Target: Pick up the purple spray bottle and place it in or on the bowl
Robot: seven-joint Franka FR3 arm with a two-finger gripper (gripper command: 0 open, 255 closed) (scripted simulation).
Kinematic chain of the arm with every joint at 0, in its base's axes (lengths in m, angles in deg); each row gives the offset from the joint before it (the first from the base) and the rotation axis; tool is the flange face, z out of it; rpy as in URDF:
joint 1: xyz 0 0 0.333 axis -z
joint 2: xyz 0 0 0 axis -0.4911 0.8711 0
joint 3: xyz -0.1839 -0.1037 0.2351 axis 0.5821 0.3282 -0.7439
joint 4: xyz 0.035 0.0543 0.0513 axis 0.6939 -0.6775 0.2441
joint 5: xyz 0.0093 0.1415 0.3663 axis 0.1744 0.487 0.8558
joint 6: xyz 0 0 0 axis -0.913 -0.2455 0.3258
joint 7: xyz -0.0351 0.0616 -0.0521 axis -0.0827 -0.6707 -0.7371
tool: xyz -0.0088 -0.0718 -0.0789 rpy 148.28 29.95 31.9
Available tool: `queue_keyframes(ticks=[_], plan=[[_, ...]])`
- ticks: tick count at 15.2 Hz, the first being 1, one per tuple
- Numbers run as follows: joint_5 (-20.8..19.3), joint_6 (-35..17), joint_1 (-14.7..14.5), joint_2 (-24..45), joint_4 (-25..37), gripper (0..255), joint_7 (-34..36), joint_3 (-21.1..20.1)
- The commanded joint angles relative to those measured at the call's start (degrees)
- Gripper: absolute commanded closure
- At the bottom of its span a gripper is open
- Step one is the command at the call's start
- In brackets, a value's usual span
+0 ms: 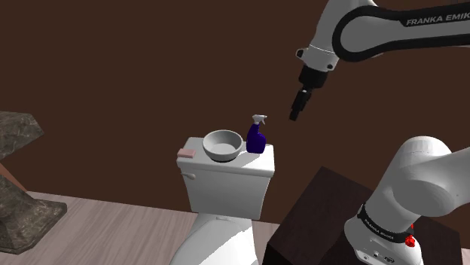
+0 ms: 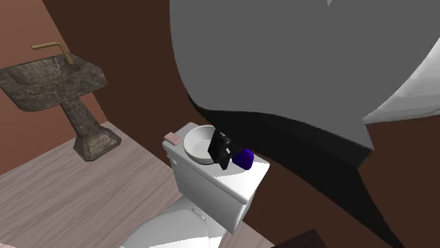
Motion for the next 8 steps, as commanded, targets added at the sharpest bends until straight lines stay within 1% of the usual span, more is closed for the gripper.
queue_keyframes(ticks=[1,5,8], plan=[[-0.6,-5.8,0.1,1.2,-3.1,0,-4.0,2.5],[-1.0,-16.2,-0.2,5.4,-6.8,0,-12.4,8.0],[-0.1,-24.1,-1.5,10.3,-8.1,0,-19.4,12.9]])
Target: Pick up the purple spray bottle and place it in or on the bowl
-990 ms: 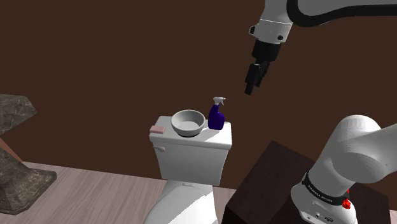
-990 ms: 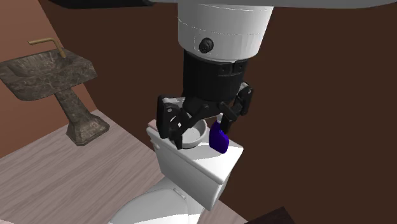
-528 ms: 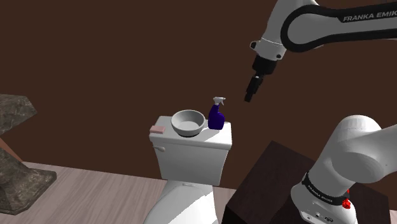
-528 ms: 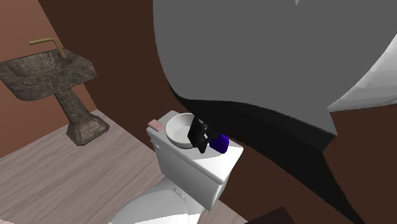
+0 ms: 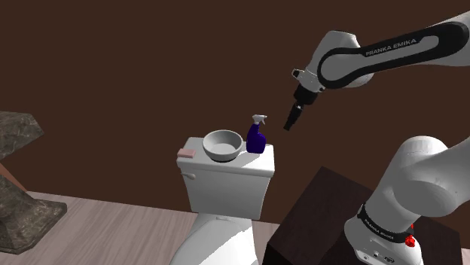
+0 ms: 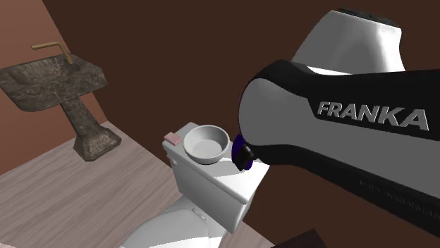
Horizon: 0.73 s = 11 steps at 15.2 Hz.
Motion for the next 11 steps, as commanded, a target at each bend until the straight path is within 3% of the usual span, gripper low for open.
queue_keyframes(ticks=[1,4,7,9,11], plan=[[1.0,-5.5,-1.3,3.8,-0.3,0,-5.2,3.5],[4.5,-12.9,-5.0,10.3,0.3,0,-14.0,9.7],[11.8,-19.0,-11.6,17.5,2.4,0,-25.3,17.7],[20.0,-21.6,-17.9,22.7,4.8,0,-35.1,24.1],[31.7,-22.3,-25.2,28.8,8.3,0,-47.3,31.3]])
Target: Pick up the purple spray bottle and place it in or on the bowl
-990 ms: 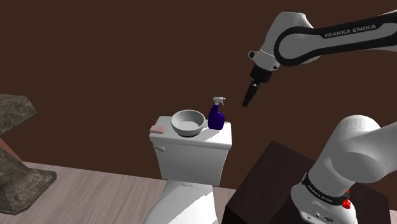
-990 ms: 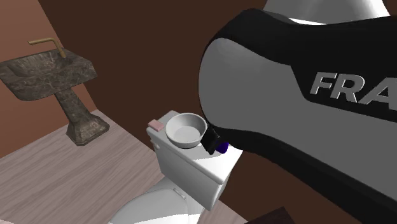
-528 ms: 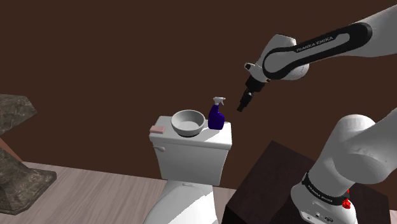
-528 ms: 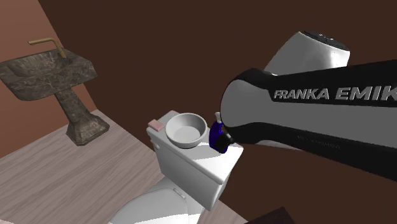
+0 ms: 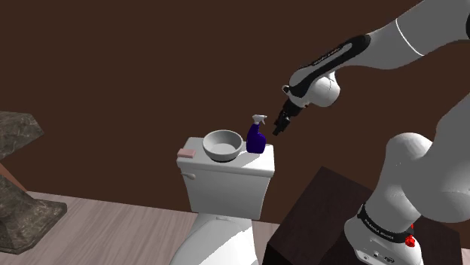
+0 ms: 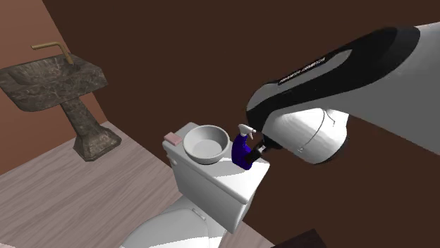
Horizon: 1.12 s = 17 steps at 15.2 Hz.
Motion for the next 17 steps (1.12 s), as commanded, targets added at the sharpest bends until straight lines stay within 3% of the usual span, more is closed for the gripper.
queue_keyframes(ticks=[1,2,3,5,7,9,17], plan=[[14.2,0.0,-7.1,7.1,3.7,0,-14.4,6.9],[21.7,1.8,-9.0,11.3,6.2,0,-21.4,9.0],[28.6,4.3,-9.2,15.8,8.7,0,-27.6,9.7],[38.6,9.4,-5.9,23.7,13.5,0,-36.9,7.7],[45.1,13.5,-1.5,30.1,18.1,0,-43.2,4.6],[47.6,14.7,0.2,32.8,19.9,0,-45.2,3.1],[53.4,14.9,1.7,38.4,22.8,0,-47.8,-0.3]])
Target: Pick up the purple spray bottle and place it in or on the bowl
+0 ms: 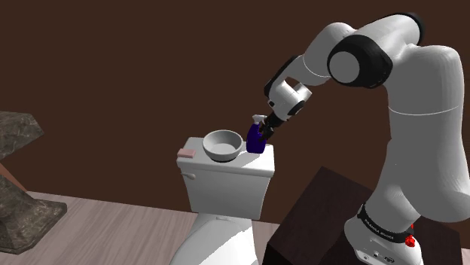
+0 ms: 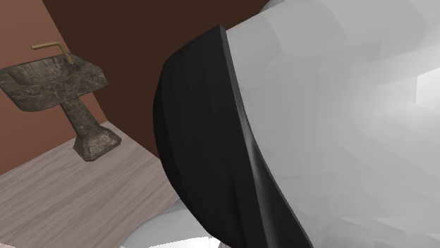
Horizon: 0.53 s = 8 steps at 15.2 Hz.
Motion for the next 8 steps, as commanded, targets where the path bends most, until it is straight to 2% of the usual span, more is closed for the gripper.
queue_keyframes(ticks=[1,6,7,8], plan=[[0.4,0.1,0.2,0.4,0.2,0,-0.2,-0.2],[0.3,0.1,0.1,0.4,0.2,0,-0.2,-0.2],[0.3,0.1,0.1,0.4,0.2,255,-0.2,-0.2],[0.3,0.1,0.1,0.4,0.2,255,-0.2,-0.2]])
